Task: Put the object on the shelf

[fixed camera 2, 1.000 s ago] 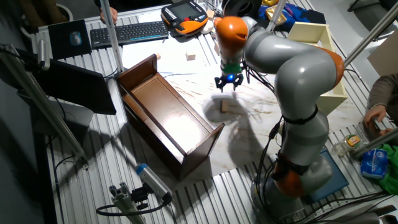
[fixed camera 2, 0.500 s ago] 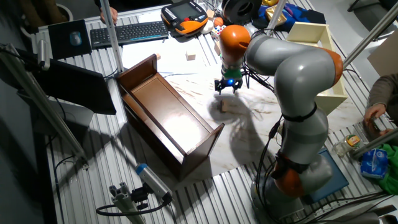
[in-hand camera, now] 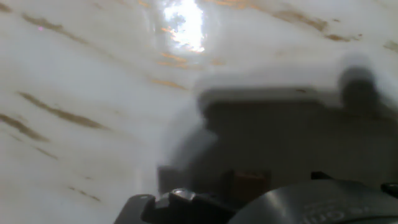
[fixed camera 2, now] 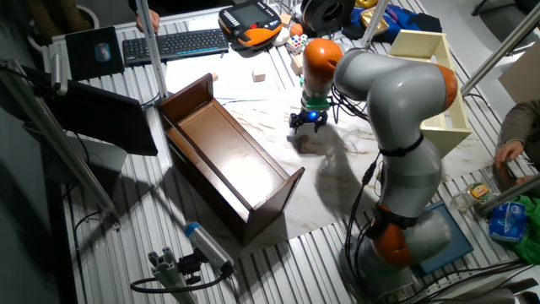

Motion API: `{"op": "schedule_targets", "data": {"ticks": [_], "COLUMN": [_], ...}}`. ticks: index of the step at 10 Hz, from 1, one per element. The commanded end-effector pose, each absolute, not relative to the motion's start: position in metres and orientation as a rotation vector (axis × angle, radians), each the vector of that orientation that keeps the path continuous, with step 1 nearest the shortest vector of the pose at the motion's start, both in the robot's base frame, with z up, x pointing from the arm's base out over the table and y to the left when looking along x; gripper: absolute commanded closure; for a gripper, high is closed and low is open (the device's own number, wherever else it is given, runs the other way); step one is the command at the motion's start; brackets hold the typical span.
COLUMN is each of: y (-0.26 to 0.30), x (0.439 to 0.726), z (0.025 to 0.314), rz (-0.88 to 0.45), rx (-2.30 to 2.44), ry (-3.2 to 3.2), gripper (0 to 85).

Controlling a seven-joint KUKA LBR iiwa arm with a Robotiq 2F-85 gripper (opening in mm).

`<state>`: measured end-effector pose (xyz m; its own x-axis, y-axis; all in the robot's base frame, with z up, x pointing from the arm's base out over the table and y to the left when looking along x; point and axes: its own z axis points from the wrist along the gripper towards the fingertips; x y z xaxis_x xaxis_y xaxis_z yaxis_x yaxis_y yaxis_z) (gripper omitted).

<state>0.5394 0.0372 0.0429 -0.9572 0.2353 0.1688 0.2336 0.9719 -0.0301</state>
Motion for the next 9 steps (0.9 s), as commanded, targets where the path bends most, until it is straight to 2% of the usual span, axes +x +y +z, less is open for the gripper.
{"op": "schedule_targets", "data": {"ticks": [1,2,9], "y": [0.0371,0.0371,0.0393], "x": [0.5392,0.5392,0.5312], "z": [0.0428,0.0428,0.0414], "rz": [0.079,0.083,0.063], "rx": [-0.352,-0.355,-0.395], "ry": [-2.919,-2.897,-2.882], "gripper": [0.0,17.0,17.0]}}
